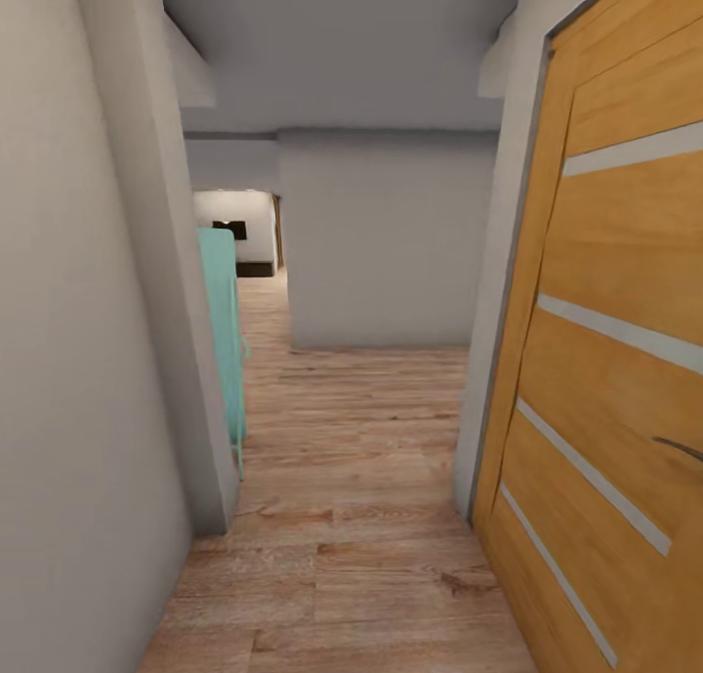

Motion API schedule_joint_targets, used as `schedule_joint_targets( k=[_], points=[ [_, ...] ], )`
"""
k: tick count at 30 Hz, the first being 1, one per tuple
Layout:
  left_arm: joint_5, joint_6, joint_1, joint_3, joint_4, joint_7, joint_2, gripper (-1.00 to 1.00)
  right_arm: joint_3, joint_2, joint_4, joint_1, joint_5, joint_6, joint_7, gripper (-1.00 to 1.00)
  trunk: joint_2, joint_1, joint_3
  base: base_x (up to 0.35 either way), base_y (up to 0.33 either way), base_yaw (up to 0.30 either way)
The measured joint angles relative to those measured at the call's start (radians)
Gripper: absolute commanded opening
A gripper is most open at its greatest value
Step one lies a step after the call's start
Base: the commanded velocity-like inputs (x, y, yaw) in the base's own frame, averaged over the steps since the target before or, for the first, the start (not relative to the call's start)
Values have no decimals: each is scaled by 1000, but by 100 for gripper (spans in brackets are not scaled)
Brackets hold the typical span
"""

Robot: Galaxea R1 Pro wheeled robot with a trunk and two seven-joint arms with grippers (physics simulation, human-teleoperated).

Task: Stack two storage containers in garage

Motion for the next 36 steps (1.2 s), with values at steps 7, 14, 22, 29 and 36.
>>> schedule_joint_targets(
  k=[7,14,22,29,36],
  points=[
    [0,2,0,0,0,0,0,100,0,0,0,0,0,-1,0,100,0,0,0,326,-3,191],
    [0,2,0,0,0,0,-1,100,1,-1,0,0,0,-1,0,100,0,0,0,326,0,30],
    [0,4,0,0,0,0,-1,100,1,0,0,0,0,2,0,100,0,0,0,326,0,2],
    [0,3,0,0,0,0,-1,100,1,0,0,0,0,1,0,100,0,0,0,326,0,0],
    [0,2,0,-1,0,0,-1,100,1,-1,0,0,0,1,0,100,0,0,0,326,0,0]
  ],
)
